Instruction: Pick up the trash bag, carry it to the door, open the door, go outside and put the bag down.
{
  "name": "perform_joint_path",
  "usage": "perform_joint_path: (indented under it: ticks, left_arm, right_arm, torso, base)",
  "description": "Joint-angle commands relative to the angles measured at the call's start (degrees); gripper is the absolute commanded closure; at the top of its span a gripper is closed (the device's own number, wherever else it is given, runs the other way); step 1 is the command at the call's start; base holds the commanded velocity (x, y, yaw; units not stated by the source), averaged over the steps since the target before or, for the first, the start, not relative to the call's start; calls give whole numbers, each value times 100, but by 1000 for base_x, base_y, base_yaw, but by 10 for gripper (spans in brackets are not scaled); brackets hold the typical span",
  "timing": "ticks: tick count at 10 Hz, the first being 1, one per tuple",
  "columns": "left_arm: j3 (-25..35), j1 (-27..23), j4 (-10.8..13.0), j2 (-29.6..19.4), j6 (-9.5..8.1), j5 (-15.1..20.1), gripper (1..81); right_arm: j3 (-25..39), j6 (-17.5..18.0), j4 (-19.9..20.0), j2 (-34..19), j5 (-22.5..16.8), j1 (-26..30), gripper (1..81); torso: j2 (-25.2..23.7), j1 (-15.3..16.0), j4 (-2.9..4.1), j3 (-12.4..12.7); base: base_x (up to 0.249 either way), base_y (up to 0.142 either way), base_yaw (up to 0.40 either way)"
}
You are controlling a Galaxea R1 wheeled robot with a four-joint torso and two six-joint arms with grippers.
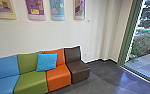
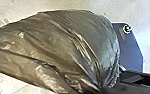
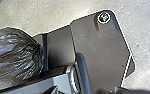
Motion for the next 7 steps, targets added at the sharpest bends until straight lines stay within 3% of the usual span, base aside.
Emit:
perform_joint_path:
  ticks: [1, 7]
  left_arm:
    - [19, -235, -17, -74, 28, 206, 811]
    - [19, -234, 80, 76, 37, 224, 811]
  right_arm:
    - [12, -4, -47, -3, -280, 143, 10]
    - [-120, 5, -109, 225, -280, 134, 10]
  torso:
    - [0, 0, 0, 0]
    - [0, 0, 0, 0]
  base:
    - [0, 0, -309]
    - [0, 0, -308]
